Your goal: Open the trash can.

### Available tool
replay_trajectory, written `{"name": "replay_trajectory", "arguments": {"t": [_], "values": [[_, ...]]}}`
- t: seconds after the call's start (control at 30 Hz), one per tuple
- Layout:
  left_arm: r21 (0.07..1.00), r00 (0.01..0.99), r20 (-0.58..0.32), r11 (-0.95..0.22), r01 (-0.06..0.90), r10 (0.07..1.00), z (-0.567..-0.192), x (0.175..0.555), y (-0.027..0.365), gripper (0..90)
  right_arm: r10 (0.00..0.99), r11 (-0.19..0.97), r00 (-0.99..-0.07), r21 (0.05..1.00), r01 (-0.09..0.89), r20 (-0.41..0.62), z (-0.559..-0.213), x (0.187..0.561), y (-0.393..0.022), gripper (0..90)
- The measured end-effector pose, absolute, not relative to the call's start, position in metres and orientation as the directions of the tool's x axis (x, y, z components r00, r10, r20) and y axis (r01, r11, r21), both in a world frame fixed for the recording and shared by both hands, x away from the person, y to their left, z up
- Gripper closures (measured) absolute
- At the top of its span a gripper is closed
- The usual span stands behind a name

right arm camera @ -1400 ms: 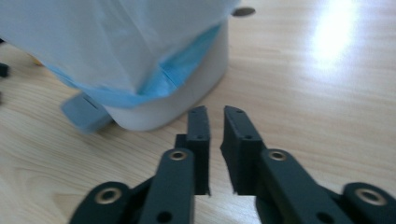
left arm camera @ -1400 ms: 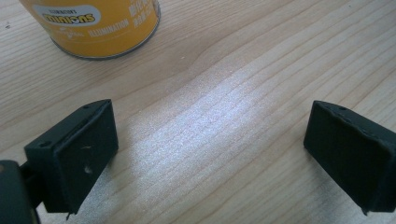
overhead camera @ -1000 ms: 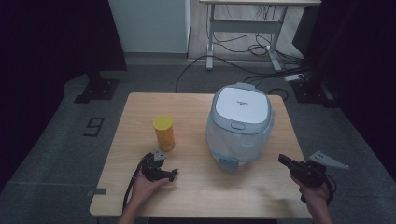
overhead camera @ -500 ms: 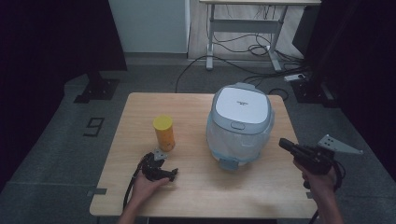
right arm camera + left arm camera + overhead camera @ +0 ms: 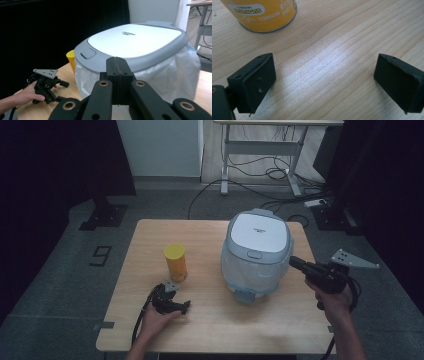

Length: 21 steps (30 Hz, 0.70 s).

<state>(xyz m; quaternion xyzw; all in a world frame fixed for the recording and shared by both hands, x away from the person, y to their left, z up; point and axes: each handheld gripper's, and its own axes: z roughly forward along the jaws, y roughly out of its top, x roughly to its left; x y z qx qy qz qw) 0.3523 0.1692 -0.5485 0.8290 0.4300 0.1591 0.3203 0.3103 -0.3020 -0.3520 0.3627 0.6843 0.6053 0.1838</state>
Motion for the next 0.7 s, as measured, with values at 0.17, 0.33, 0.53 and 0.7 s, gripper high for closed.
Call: {"name": "replay_trajectory", "arguments": {"t": [0.17,0.33,0.53,0.7], "values": [[0.668,0.581,-0.012,-0.426,0.611,0.814,-0.548,0.352,0.169,3.8,0.703,0.013,-0.685,0.960,0.281,0.191,-0.348,0.317,-0.293,89.6],[0.668,0.581,-0.012,-0.426,0.611,0.814,-0.549,0.352,0.169,3.8,0.684,0.015,-0.702,0.959,0.284,0.198,-0.345,0.323,-0.286,89.6],[0.668,0.581,-0.012,-0.426,0.611,0.814,-0.548,0.352,0.169,3.8,0.678,0.026,-0.709,0.957,0.289,0.195,-0.343,0.328,-0.277,89.6],[0.668,0.581,-0.012,-0.426,0.611,0.814,-0.548,0.352,0.169,3.8,0.669,0.048,-0.718,0.953,0.301,0.193,-0.343,0.336,-0.264,89.6]]}}
